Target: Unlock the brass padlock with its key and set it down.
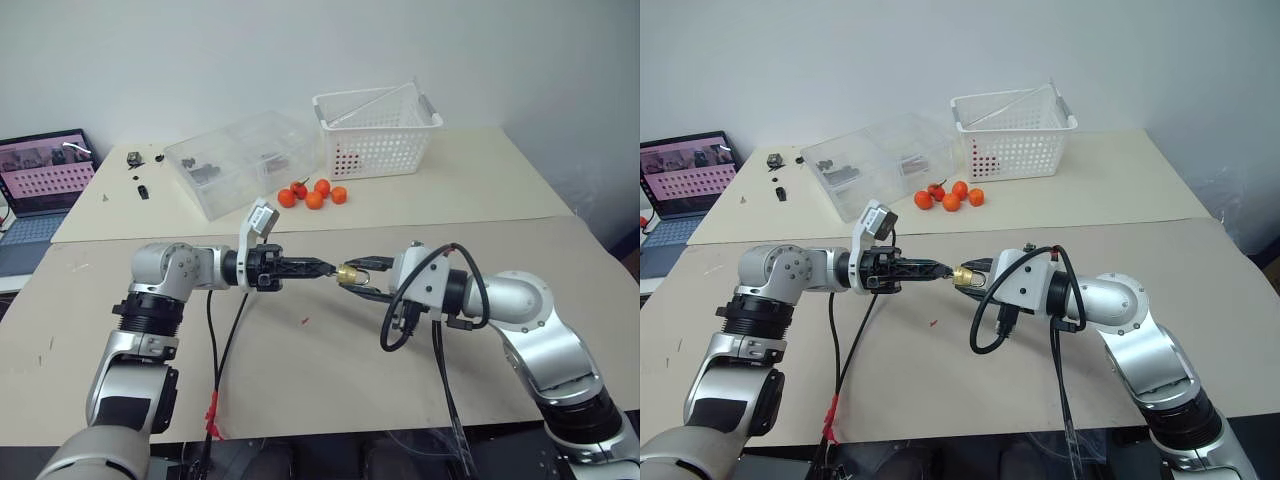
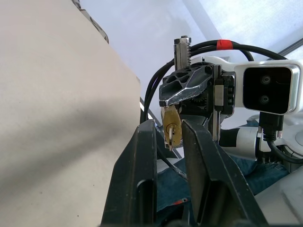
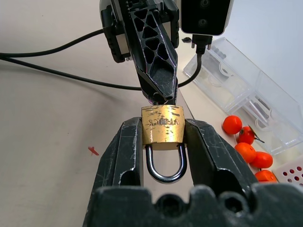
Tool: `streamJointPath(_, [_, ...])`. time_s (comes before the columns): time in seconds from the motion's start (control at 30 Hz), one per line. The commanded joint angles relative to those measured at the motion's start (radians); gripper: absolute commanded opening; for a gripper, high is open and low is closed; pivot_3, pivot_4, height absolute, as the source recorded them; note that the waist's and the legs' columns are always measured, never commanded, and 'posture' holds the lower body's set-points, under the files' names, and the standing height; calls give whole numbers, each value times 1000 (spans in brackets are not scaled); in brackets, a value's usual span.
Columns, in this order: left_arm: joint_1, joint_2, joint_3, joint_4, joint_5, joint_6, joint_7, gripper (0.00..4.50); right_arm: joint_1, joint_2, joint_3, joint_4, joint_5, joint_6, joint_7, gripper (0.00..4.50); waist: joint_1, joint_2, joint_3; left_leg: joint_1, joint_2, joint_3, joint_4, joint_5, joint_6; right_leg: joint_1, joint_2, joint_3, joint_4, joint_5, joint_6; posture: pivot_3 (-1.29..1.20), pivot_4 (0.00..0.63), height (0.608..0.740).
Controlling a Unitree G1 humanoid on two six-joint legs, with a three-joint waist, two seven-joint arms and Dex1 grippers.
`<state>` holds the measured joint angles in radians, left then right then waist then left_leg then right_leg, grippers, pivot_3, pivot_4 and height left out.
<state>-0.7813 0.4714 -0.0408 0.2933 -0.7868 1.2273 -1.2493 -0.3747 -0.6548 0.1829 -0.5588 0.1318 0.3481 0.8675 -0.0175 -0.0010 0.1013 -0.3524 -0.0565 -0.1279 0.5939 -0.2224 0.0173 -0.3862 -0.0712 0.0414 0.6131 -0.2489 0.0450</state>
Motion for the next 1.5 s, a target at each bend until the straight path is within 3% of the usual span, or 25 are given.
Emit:
streamJointPath(0.03, [-8,16,5,-40,-19,5,-13,929,-18,-5,-18,-24,11,-4,-4,932,0,0,0,0,0,0,0,0,0,0,0,0,0,0,0,0,150,740])
streamJointPath(0.5, [-17,11,5,-25,-19,36,2,929,-40,-14,-30,1,11,-13,0,932,0,0,0,0,0,0,0,0,0,0,0,0,0,0,0,0,150,740])
streamJointPath(0.63, [-15,8,8,-28,-23,40,2,89,-39,-14,-30,0,11,-13,0,932,0,0,0,0,0,0,0,0,0,0,0,0,0,0,0,0,150,740])
streamJointPath(0.93, [-31,-3,31,-18,-42,69,14,89,-41,-10,-25,-3,12,-9,-3,932,0,0,0,0,0,0,0,0,0,0,0,0,0,0,0,0,150,740])
streamJointPath(1.23, [16,47,-97,-127,65,-202,-149,89,-48,-5,-19,-15,17,7,-10,932,1,0,0,0,0,0,-1,0,0,0,-1,0,-1,0,0,0,150,740])
streamJointPath(1.5, [8,32,-119,-111,139,-366,-169,89,-45,-1,-17,-28,17,25,-16,932,3,0,0,0,0,1,0,0,0,0,-1,0,-1,0,-1,0,150,740])
